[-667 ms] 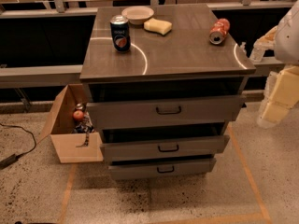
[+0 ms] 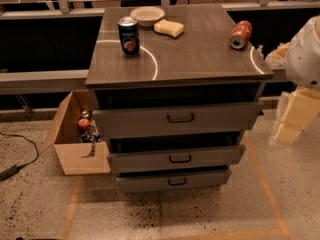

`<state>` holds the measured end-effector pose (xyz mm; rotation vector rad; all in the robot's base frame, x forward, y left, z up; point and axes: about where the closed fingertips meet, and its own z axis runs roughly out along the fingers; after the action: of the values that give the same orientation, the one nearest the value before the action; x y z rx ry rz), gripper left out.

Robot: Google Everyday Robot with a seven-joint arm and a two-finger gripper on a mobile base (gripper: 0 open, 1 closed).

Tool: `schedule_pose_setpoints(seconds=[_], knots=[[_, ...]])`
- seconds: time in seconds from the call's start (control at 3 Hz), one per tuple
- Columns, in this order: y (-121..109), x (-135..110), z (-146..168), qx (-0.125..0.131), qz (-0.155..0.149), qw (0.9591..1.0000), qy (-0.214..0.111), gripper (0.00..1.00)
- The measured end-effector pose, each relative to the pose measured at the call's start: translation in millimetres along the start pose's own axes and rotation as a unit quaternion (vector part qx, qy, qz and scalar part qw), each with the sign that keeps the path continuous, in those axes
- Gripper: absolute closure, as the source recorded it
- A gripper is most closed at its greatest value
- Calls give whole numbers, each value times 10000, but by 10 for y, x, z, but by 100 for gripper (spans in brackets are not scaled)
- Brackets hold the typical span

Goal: Open bottom drawer

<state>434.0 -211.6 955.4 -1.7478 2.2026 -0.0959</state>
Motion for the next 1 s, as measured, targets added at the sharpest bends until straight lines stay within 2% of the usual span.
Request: schedule_pose_setpoints(seconds=[0.33, 0.67, 1.0], knots=[[278, 0, 635, -267, -294, 9986, -354, 0], [590, -12, 1601, -666, -532, 9943, -639, 0], [829, 7, 2655, -998, -501, 9917, -641, 0]])
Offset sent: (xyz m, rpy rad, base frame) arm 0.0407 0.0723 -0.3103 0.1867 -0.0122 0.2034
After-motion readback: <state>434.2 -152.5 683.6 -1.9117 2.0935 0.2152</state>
